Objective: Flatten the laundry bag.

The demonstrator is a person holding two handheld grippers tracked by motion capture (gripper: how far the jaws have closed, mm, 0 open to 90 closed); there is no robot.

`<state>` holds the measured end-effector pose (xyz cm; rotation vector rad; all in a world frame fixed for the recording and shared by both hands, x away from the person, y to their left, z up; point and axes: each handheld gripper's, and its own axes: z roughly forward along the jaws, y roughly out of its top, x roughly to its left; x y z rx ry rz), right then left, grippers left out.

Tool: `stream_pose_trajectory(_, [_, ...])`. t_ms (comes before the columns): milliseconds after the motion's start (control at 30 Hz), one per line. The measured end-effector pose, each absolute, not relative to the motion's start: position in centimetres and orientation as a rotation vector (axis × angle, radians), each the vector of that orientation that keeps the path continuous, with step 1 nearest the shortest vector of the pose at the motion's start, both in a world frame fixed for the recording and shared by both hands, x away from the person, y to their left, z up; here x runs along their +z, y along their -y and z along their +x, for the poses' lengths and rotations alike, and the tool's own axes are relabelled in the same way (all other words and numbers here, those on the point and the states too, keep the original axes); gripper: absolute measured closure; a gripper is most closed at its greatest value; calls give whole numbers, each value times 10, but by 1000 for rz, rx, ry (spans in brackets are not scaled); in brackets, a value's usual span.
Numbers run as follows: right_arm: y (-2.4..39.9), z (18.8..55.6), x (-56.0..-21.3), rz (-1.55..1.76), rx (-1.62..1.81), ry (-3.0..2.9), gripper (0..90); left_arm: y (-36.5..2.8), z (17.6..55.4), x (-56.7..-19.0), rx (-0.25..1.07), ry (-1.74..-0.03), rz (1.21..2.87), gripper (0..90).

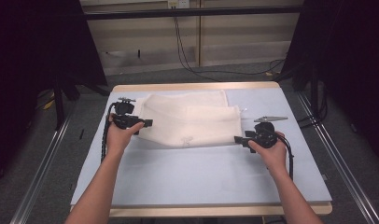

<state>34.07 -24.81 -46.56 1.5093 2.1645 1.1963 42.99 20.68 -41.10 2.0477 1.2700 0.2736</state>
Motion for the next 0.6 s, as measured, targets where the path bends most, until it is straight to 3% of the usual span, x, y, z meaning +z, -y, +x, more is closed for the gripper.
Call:
stream_pose_trajectory(367, [251,369,-456,1604,1210,-2086,419,-207,450,-418,254,-1292,2037,435])
stream_pose_trajectory(533, [251,384,-460,1652,1276,-2079,480,-199,462,-410,269,-1285,2049,545])
stream_pose_trajectory(600, [250,386,-459,1645,1294,-2072,532,-201,464,-408,278,-1268,2043,649])
